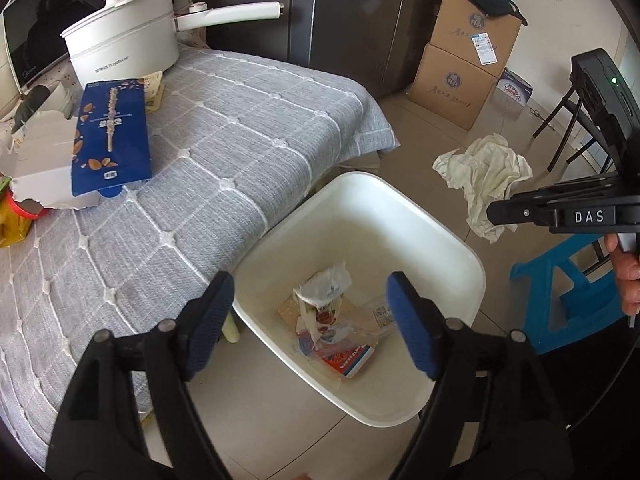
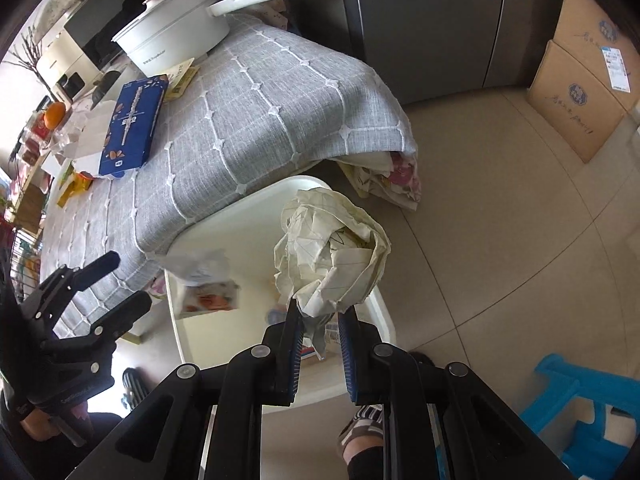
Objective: Collect trash
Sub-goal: 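Carry the snack bag and crumpled paper over the bin with both grippers, then open both grippers to drop the snack bag and paper into the bin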
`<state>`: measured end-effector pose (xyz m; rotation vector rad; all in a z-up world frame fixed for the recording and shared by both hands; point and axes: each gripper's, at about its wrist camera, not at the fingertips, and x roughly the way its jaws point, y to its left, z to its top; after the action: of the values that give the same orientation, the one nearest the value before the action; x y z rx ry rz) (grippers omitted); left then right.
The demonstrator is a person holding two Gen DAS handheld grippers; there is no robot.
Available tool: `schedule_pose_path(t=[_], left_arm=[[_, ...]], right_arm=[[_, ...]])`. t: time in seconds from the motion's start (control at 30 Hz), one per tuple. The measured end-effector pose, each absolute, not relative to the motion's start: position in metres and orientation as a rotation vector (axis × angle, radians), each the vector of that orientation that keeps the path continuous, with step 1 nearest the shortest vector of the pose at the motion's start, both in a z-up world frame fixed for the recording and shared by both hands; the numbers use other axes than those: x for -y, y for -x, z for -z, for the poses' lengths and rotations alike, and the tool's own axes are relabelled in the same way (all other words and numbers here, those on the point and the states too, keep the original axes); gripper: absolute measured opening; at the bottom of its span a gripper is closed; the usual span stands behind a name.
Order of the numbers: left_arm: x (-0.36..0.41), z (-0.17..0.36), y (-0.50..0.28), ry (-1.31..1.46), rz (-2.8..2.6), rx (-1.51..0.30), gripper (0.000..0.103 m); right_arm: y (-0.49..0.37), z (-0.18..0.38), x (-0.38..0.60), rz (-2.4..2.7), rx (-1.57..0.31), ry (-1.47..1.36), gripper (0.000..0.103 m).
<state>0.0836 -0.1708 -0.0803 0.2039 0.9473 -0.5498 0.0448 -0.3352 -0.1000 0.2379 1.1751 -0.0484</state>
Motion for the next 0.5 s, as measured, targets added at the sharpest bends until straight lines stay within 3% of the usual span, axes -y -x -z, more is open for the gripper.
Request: schedule_pose_path(t=[0.27,0.5], left_arm=[[0.135,0.073,-0.083,-0.221,0.445,-0.947,0.099],[0.09,0.062,-0.086,-0.162,0.36,-0.94,0.102]], right_arm=[[-0.052,0.108,0.319,0.03,-1.216,-0.209,0.019],[-0.063,0.111,0.301,0.014,-1.234,-0.202,0.022]])
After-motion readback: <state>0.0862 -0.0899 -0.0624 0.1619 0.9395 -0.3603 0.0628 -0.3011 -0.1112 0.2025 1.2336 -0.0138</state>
